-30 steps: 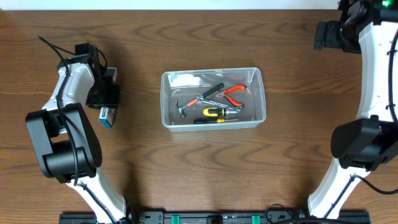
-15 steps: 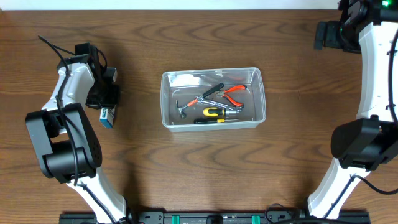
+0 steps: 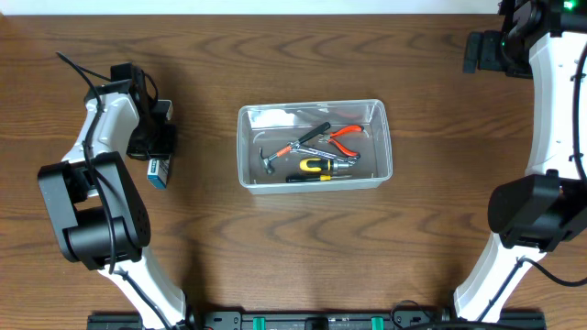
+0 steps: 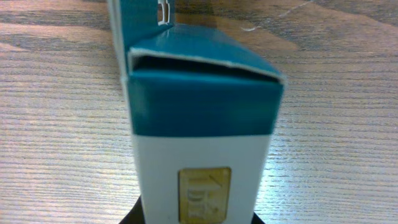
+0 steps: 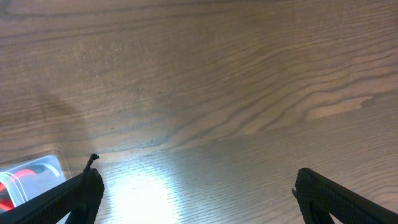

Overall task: Pack container
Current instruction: 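Close the left gripper on the top of the blue-white box and lift, then carry the box over the container and lower it inside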

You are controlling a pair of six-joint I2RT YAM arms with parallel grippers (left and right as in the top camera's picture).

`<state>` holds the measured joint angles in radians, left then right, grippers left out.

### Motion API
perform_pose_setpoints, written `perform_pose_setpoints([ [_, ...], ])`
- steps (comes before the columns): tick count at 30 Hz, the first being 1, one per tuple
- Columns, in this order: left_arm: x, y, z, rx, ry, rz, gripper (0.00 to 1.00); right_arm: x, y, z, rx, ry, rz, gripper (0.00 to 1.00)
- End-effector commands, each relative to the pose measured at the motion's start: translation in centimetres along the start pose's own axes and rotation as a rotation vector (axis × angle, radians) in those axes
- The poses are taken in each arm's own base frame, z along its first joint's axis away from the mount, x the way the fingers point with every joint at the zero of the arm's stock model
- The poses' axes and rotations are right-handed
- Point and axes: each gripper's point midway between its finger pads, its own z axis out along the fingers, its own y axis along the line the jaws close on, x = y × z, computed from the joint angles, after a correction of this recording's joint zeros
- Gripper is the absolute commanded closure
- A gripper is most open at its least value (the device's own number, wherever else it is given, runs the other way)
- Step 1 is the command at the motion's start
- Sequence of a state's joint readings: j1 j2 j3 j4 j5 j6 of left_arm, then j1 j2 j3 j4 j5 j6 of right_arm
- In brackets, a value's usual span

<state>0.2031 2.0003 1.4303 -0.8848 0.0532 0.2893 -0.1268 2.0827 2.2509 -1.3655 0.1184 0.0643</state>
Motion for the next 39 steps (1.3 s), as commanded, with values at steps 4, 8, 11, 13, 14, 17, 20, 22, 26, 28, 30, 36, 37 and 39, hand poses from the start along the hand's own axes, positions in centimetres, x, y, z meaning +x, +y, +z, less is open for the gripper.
perform_pose_setpoints([
  [4, -2.1, 0.6, -4.7, -0.025, -0.141, -0.001, 0.94, -0.3, -0.1, -0.3, 0.006, -0.013, -0.001, 0.01],
  [8, -2.6, 0.7, -7.4, -0.042, -0.215, 0.001, 0.94, -0.3, -0.1, -0.3, 0.006, -0.013, -0.001, 0.01],
  [11, -2.8, 0.5, -9.6, -0.053, -0.273, 0.006, 0.94, -0.3, -0.1, -0.3, 0.006, -0.013, -0.001, 0.01],
  [13, -2.9, 0.0, -11.3, -0.055, -0.315, 0.017, 0.94, -0.3, -0.1, -0.3, 0.006, -0.013, -0.001, 0.01],
  [14, -3.0, -0.4, -12.2, -0.054, -0.341, 0.026, 0.94, -0.3, -0.1, -0.3, 0.006, -0.013, -0.001, 0.01],
  [17, -3.0, -2.1, -14.9, -0.042, -0.416, 0.064, 0.94, -0.3, -0.1, -0.3, 0.006, -0.013, -0.001, 0.01],
  [20, -2.9, -4.1, -17.4, -0.041, -0.483, 0.112, 0.94, -0.3, -0.1, -0.3, 0.006, -0.013, -0.001, 0.01],
  [22, -2.6, -5.8, -18.9, -0.034, -0.524, 0.154, 0.94, -0.3, -0.1, -0.3, 0.006, -0.013, -0.001, 0.01],
  [26, -1.9, -10.0, -21.6, 0.012, -0.601, 0.255, 0.94, -0.3, -0.1, -0.3, 0.006, -0.013, -0.001, 0.01],
  [28, -1.3, -12.4, -22.9, 0.049, -0.637, 0.315, 0.94, -0.3, -0.1, -0.3, 0.006, -0.013, -0.001, 0.01],
  [30, -0.6, -14.6, -23.9, 0.073, -0.664, 0.368, 0.94, -0.3, -0.1, -0.3, 0.007, -0.013, -0.001, 0.01],
  [36, 1.2, -20.1, -24.9, 0.130, -0.689, 0.517, 0.94, -0.3, -0.1, -0.3, 0.006, -0.013, -0.001, 0.01],
  [37, 1.5, -21.0, -24.8, 0.140, -0.687, 0.542, 0.95, -0.3, -0.1, -0.3, 0.006, -0.013, -0.001, 0.01],
  [39, 2.0, -22.5, -24.7, 0.156, -0.680, 0.585, 0.94, -0.3, -0.1, -0.3, 0.006, -0.013, -0.001, 0.01],
])
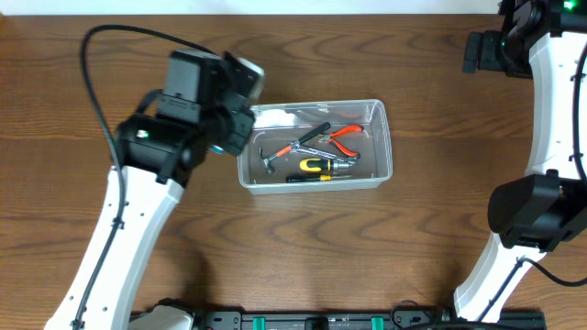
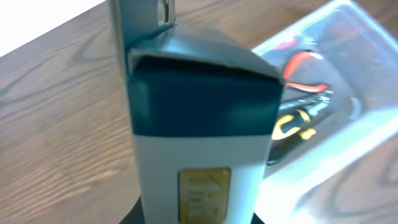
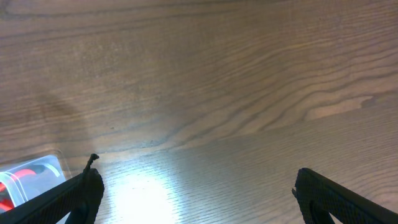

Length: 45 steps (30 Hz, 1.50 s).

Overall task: Pack container
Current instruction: 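Carry the box over the container and lower it inside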

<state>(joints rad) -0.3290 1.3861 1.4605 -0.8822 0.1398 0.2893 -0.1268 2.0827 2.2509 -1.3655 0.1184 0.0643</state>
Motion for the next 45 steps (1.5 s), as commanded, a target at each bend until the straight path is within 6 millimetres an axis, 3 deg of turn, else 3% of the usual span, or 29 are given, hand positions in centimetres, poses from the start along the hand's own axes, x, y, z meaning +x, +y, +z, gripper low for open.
perform_pose_setpoints([
  [1, -1.2, -2.5, -0.3, 0.048, -0.026, 0.056, 0.94, -0.3, -0.1, -0.3, 0.006, -0.013, -0.001, 0.01],
  [8, -0.9, -6.6, 2.3, 0.128, 0.033, 0.138, 0.94, -0.3, -0.1, -0.3, 0.007, -0.013, -0.001, 0.01],
  [16, 0.5, -9.9, 7.6, 0.189, 0.145, 0.198, 0.94, -0.3, -0.1, -0.3, 0.006, -0.013, -0.001, 0.01],
  [25, 3.7, -13.1, 13.5, 0.238, 0.290, 0.251, 0.94, -0.3, -0.1, -0.3, 0.006, -0.013, -0.001, 0.01],
  [31, 5.6, -14.2, 16.3, 0.254, 0.360, 0.268, 0.94, -0.3, -0.1, -0.3, 0.006, -0.013, -0.001, 0.01],
  [40, 6.9, -14.3, 18.0, 0.256, 0.405, 0.269, 0.93, -0.3, -0.1, -0.3, 0.006, -0.013, -0.001, 0.01],
  [43, 6.9, -14.3, 18.0, 0.256, 0.405, 0.269, 0.88, -0.3, -0.1, -0.3, 0.006, -0.013, -0.001, 0.01],
  [45, 6.9, -14.3, 18.0, 0.252, 0.406, 0.269, 0.64, -0.3, -0.1, -0.3, 0.006, -0.013, -0.001, 0.01],
])
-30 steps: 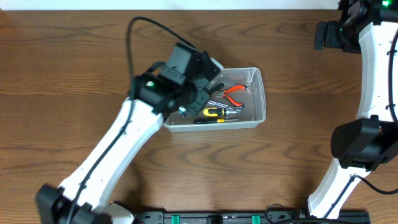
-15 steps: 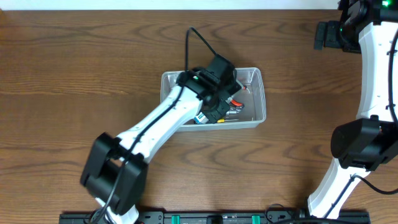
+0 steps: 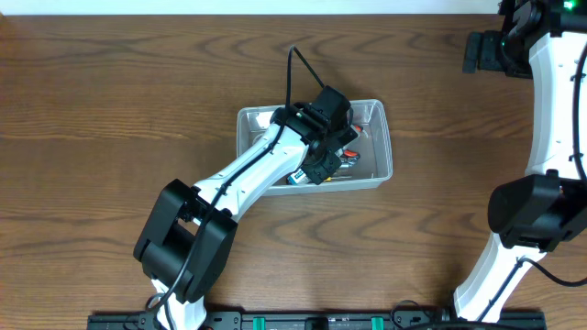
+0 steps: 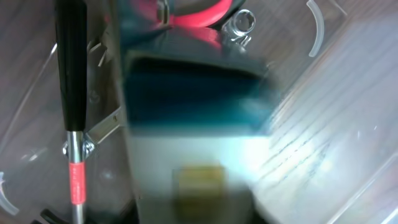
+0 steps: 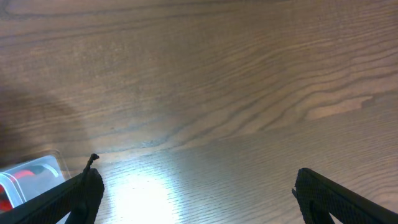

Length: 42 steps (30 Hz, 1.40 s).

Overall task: Pack container
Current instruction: 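Carry the box over the container and lower it inside, then open the left gripper and raise it back to the left side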

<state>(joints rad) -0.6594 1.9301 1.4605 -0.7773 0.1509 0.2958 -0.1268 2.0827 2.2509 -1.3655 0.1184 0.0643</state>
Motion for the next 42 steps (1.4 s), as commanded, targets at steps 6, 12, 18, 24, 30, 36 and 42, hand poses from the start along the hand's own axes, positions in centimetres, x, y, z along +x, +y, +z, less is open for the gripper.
perform_pose_setpoints([
  [6, -0.4, 1.1, 0.0, -0.064, 0.007, 0.004, 0.15, -0.3, -0.1, -0.3, 0.006, -0.013, -0.001, 0.01],
  [12, -0.4, 2.8, -1.4, -0.156, -0.003, -0.003, 0.01, -0.3, -0.1, -0.3, 0.006, -0.013, -0.001, 0.01],
  [18, -0.6, 5.1, -4.6, -0.202, -0.072, -0.055, 0.02, -0.3, -0.1, -0.3, 0.006, -0.013, -0.001, 0.01],
  [24, -0.6, 7.7, -9.5, -0.254, -0.180, -0.123, 0.02, -0.3, -0.1, -0.3, 0.006, -0.013, -0.001, 0.01],
  [30, -0.5, 9.1, -16.4, -0.328, -0.338, -0.174, 0.02, -0.3, -0.1, -0.3, 0.006, -0.013, -0.001, 0.01],
  [36, 2.9, 14.0, -22.6, -0.492, -0.443, -0.413, 0.02, -0.3, -0.1, -0.3, 0.006, -0.013, -0.001, 0.01],
  [42, 10.6, 20.3, -26.8, -0.681, -0.445, -0.779, 0.02, -0.3, -0.1, -0.3, 0.006, -0.013, -0.001, 0.01],
])
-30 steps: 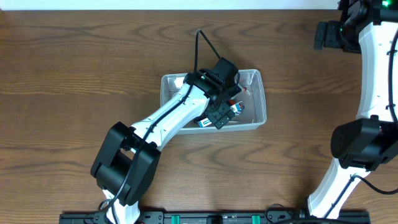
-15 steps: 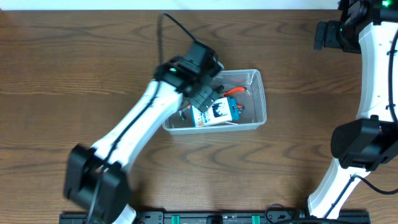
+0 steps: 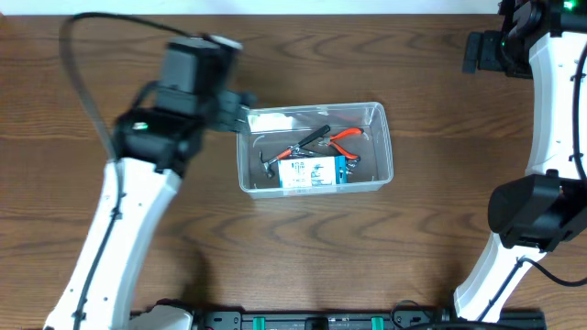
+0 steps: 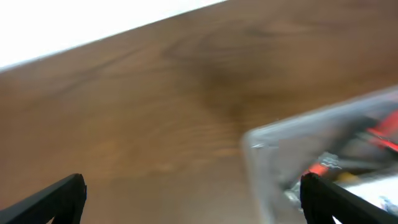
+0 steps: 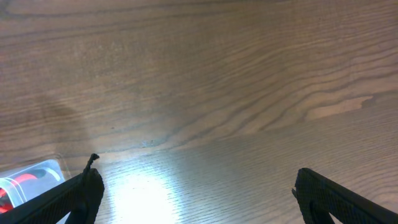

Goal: Pack container

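Observation:
A clear plastic container point(image 3: 389, 147) stands mid-table. A white and teal box point(image 3: 312, 171) lies flat along its front wall, next to red-handled pliers point(image 3: 344, 137) and other hand tools. My left gripper point(image 3: 236, 107) hovers raised by the container's back-left corner. In the left wrist view that gripper point(image 4: 193, 200) is open and empty, with the container point(image 4: 323, 155) blurred at the right. My right gripper point(image 5: 199, 194) is open over bare wood at the far right back point(image 3: 479, 50). A corner of the container point(image 5: 31, 177) shows at the lower left of the right wrist view.
A white crumpled item point(image 3: 272, 118) lies in the container's back-left part. The brown wooden table point(image 3: 459, 211) surrounds the container. The right arm's base point(image 3: 537, 215) stands at the right edge.
My left gripper was down inside the container, shut on the box. Now the box lies in the container's front part and the gripper is open, raised, by the back-left corner.
The left gripper first held the box on the table at the far left. It then held the box in the air beside the container's left end, then inside the container. Now the box rests there, let go. The right arm stayed still.

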You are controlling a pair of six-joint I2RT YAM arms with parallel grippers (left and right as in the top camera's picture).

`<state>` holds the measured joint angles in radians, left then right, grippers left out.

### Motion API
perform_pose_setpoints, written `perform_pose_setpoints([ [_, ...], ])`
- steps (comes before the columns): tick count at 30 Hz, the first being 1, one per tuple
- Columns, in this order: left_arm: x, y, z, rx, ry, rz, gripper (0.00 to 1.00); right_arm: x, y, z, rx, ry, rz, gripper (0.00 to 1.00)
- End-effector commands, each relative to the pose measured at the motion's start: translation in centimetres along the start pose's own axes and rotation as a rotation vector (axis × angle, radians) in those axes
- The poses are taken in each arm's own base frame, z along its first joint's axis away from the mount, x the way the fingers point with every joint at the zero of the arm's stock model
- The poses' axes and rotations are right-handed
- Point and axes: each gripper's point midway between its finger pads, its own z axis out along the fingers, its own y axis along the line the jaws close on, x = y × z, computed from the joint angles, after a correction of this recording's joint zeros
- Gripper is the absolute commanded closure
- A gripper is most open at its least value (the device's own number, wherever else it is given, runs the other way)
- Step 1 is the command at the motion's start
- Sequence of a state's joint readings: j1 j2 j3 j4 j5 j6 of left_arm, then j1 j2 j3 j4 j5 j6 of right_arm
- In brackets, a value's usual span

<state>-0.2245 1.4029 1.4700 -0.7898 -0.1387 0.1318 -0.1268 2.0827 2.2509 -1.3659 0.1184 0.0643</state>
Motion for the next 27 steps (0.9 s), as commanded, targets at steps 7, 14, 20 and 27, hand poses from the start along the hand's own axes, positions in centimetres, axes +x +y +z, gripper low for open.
perform_pose_setpoints([
  [7, 2.5, 12.3, -1.1, -0.296, 0.028, -0.372, 0.02, -0.3, -0.1, -0.3, 0.006, -0.013, -0.001, 0.01],
  [14, 2.9, 13.3, -1.2, -0.318, 0.033, -0.393, 0.02, -0.3, -0.1, -0.3, 0.006, -0.013, -0.001, 0.01],
  [20, 2.9, 13.3, -1.2, -0.318, 0.033, -0.393, 0.02, -0.3, -0.1, -0.3, 0.006, -0.013, -0.001, 0.01],
  [27, 2.9, 13.3, -1.2, -0.318, 0.033, -0.393, 0.02, -0.3, -0.1, -0.3, 0.006, -0.013, -0.001, 0.01],
])
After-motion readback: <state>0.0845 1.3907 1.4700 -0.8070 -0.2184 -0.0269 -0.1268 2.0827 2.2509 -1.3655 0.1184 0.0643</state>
